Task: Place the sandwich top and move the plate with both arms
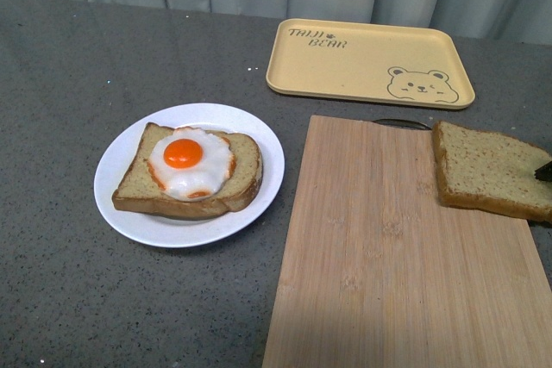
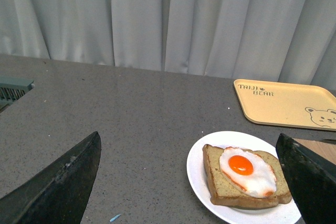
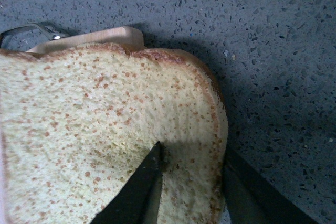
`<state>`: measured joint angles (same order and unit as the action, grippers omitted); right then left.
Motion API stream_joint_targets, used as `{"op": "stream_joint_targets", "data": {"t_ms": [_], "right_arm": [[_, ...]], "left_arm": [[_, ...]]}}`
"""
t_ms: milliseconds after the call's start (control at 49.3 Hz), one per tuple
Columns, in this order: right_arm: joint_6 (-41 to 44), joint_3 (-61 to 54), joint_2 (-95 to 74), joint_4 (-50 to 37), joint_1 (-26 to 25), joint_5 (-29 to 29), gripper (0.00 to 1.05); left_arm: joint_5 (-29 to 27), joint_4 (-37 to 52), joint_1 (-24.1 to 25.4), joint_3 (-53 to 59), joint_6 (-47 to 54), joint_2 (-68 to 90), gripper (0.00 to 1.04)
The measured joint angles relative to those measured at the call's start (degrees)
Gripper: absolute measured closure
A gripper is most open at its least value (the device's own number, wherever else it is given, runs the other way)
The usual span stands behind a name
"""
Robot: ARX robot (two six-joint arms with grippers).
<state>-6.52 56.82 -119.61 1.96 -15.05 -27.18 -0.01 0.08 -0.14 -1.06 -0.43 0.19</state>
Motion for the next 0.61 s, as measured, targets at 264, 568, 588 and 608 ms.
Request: {"op": "stream_joint_targets", "data": {"t_ms": [264, 568, 588, 608], "right_arm": [[0.37, 0.79, -0.24, 1.05, 0.13, 0.87, 1.04], [-5.01, -3.45, 11.5, -3.8, 3.17, -8.63, 1.04], [-5.84, -3.78, 12.35, -4.37, 3.63, -9.16, 1.04], [-6.97, -4.17, 13.57, -5.29, 4.39, -9.94, 1.04]], "left_arm": [[0.0, 0.0, 0.0, 0.0, 0.0, 0.0, 0.07], [0.0, 0.0, 0.0, 0.0, 0.0, 0.0, 0.07], [0.0, 0.0, 0.0, 0.0, 0.0, 0.0, 0.07], [0.0, 0.0, 0.0, 0.0, 0.0, 0.0, 0.07]]}}
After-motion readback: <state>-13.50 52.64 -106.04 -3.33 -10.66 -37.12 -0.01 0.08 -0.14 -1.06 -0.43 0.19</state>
